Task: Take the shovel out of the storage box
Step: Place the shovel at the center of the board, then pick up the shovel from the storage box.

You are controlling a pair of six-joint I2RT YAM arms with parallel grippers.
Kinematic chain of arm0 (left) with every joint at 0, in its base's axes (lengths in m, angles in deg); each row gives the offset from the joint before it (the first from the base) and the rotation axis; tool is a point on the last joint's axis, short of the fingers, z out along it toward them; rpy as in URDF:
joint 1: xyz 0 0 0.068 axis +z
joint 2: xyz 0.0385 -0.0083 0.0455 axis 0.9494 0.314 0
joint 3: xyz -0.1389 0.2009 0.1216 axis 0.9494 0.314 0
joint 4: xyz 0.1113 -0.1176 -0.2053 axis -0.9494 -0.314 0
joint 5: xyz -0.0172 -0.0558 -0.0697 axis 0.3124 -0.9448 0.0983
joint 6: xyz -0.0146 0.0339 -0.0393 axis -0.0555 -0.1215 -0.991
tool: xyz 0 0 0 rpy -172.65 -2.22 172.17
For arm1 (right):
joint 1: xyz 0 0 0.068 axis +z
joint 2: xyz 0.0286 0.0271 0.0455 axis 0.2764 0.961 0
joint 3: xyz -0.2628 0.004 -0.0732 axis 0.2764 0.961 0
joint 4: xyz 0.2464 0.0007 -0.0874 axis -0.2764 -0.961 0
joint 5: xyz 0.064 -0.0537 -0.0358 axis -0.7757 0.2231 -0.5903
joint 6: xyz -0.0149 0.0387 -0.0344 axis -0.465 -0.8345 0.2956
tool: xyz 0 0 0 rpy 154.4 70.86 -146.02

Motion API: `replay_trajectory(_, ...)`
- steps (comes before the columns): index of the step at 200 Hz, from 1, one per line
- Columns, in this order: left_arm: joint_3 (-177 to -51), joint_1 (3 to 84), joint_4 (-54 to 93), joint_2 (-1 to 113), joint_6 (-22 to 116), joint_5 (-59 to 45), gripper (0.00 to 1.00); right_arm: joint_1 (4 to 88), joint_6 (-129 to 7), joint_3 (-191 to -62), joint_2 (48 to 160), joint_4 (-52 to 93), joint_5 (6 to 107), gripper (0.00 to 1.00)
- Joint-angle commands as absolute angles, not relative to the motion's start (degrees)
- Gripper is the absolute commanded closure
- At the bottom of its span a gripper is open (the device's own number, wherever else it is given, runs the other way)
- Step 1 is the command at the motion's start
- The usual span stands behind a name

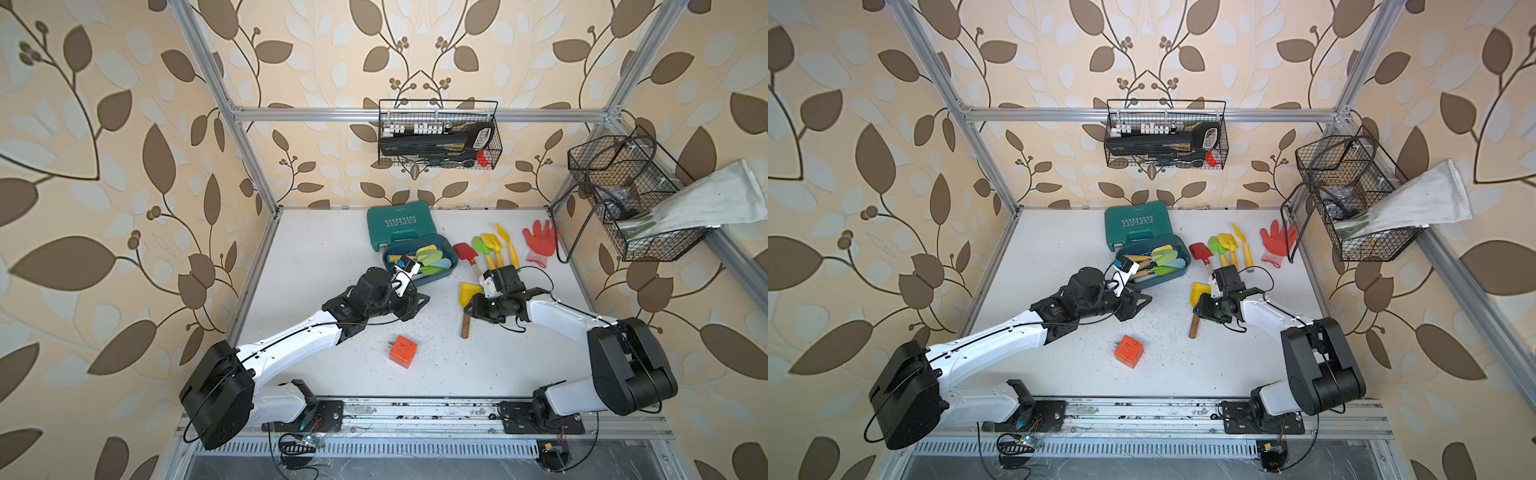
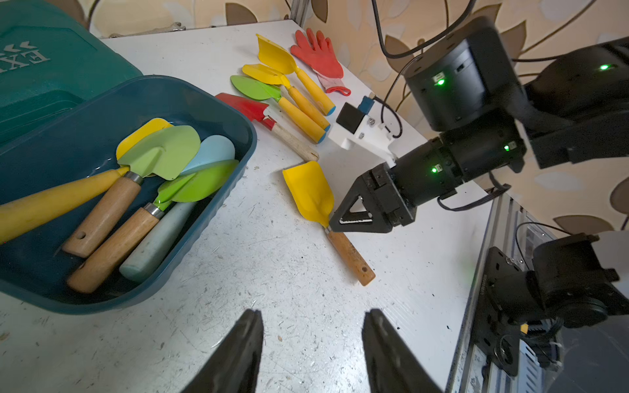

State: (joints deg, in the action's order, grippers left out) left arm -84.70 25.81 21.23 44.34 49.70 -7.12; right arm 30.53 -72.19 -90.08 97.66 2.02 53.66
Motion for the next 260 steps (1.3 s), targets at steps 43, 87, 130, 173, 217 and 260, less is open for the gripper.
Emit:
replay_trajectory(43,-89.68,25.21,15.86,45.88,53.24,5.57,0.45,30.66,-72.81,-98.86,85.54,-7.53,59.45,0.45)
replay_trajectory(87,-92.89,25.37,13.39,49.61,58.95,9.42,0.41,30.60,-67.39,-107.06,85.40,-10.20,59.30,0.44)
replay_trajectory(130,-100.74,28.81,6.40,58.00,68.51,4.70,0.46,29.84,-66.58,-102.35,86.00,-4.06,57.35,0.45)
replay_trajectory(173,-112.03,34.02,-1.46,67.56,77.22,2.06,0.47,29.24,-67.21,-101.97,85.46,-3.93,54.45,0.44)
replay_trajectory(217,-129.58,37.51,-15.13,80.17,84.98,1.66,0.52,26.87,-67.51,-100.79,83.92,-3.54,51.87,0.44)
replay_trajectory(260,-142.20,37.59,-25.45,88.91,91.93,5.39,0.52,22.98,-68.55,-98.89,81.96,-2.60,47.74,0.44)
